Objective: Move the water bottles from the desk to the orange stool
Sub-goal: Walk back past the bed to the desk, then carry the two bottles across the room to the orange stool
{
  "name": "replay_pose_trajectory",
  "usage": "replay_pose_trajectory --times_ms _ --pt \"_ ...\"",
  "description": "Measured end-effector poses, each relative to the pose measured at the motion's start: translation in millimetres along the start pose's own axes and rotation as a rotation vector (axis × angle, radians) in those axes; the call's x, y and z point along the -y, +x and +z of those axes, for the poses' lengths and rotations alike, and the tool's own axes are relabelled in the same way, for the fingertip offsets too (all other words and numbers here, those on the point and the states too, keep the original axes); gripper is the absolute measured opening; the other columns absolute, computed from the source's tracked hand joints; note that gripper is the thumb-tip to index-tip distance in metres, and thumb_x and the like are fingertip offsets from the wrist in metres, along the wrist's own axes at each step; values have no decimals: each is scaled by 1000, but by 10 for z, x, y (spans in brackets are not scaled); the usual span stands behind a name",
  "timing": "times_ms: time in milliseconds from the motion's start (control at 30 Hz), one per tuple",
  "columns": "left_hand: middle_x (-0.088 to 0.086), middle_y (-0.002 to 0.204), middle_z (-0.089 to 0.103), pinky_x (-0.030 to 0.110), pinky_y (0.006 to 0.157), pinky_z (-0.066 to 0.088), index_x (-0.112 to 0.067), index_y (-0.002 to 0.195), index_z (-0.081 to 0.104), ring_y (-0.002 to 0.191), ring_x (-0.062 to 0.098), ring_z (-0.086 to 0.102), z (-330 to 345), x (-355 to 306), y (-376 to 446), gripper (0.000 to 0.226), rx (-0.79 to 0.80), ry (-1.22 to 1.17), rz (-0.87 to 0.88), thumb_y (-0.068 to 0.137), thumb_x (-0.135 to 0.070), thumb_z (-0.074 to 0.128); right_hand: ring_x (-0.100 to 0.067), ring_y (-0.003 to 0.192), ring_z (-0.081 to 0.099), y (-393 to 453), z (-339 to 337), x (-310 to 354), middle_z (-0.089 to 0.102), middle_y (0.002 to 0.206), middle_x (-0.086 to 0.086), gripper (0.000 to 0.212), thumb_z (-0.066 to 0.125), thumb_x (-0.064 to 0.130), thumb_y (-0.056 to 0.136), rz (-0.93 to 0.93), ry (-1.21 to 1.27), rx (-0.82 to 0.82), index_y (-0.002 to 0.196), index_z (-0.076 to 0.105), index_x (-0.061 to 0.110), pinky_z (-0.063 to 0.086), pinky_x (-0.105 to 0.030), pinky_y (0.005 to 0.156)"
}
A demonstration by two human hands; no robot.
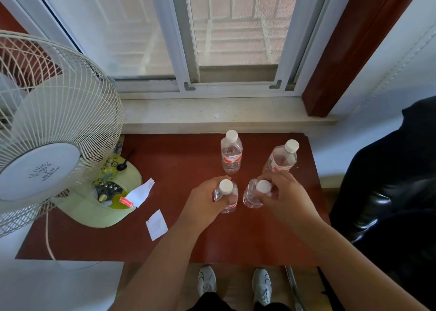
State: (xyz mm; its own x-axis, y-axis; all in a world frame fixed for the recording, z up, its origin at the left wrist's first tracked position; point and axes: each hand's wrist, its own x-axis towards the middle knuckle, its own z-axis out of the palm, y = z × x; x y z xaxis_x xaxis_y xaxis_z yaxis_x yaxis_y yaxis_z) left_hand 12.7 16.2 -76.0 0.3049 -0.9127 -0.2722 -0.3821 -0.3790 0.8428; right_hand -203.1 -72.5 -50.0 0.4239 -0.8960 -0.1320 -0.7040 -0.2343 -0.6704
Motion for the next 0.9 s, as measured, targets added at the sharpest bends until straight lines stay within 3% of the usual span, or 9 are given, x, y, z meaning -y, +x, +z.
replay_pose_trajectory --times_ms 67,133,267,367,467,600,733,900 --pt "-23 121 65 22 98 50 -49 122 63 111 -11 59 0 16 16 52 17 27 15 77 -38 86 -13 118 51 12 26 -62 54 121 21 46 81 37 79 33 14 -2 120 61 38 50 -37 94" --pt "-25 124 61 14 95 46 -46 124 60 112 -15 55 -16 -6 10 59 38 59 17 74 -33 88 -18 127 45 37 51 -121 54 132 13 55 83 37 77 52 15 30 127 60 36 44 -39 101" --pt "-39 106 63 3 83 42 -49 113 54 100 -21 58 10 46 -9 64 68 79 12 74 -11 88 -5 115 56 90 152 -241 54 122 26 68 88 43 66 91 111 80 126 57 43 48 -30 95" --pt "-25 116 65 3 86 43 -53 122 52 107 -12 60 42 53 5 72 31 68 -8 71 -22 91 2 110 59 87 267 -301 60 122 24 77 90 44 64 113 178 86 130 52 45 44 -14 87" --pt "-30 105 68 4 81 46 -60 106 54 99 -13 63 44 51 19 66 19 88 -18 69 -20 92 6 102 62 95 300 -318 64 113 23 72 89 41 65 130 182 66 127 53 46 40 -5 77" --pt "-34 103 67 6 80 46 -55 109 59 97 -13 63 29 -18 -48 62 -24 86 7 67 -22 92 4 98 63 67 208 -284 66 107 25 69 90 41 63 129 166 60 121 54 48 46 -11 76" --pt "-25 116 68 30 95 54 -50 124 59 107 -4 63 -92 -265 -113 70 -116 81 92 63 -37 93 1 97 65 -80 -54 -187 69 108 19 75 92 41 62 139 199 16 129 56 39 55 -24 84" --pt "-26 123 65 28 101 50 -49 130 57 114 -8 59 -330 -887 -235 80 -131 125 219 59 -48 95 -1 96 65 -267 -542 125 67 110 17 77 91 45 62 65 208 -99 129 53 38 55 -24 80"
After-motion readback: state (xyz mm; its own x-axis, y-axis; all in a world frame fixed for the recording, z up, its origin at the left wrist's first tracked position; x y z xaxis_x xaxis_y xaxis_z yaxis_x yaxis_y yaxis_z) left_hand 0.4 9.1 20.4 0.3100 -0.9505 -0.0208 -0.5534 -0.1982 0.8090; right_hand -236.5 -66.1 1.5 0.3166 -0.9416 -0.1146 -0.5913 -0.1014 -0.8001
